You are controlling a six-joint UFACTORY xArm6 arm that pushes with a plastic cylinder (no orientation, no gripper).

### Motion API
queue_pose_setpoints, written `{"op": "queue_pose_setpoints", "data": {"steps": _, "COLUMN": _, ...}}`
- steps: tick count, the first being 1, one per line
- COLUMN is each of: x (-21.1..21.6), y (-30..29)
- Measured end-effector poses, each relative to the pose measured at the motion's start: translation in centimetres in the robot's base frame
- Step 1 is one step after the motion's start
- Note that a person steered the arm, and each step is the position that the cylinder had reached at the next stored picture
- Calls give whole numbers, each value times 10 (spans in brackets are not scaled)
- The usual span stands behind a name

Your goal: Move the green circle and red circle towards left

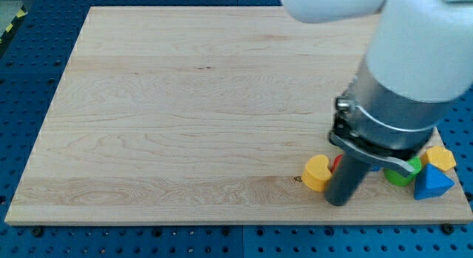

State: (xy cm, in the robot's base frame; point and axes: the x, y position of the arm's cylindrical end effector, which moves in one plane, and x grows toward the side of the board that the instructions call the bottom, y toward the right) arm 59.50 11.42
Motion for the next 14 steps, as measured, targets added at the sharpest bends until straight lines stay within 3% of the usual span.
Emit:
{"op": "queue_pose_setpoints", "data": {"steps": 3, "x": -4, "y": -21}}
{"op": "queue_pose_setpoints", "data": {"steps": 5, "x": 10, "y": 53}}
{"op": "queue_pose_setpoints", "data": {"steps": 7, "x": 22, "y": 89}}
{"op": "queue_pose_setpoints", "data": {"steps": 11, "x": 10, "y": 175}}
{"op": "queue_pose_setpoints", "data": {"steps": 13, "x": -28, "y": 111}}
{"op": "queue_pose_setpoints", "data": {"steps": 14, "x": -33, "y": 111}}
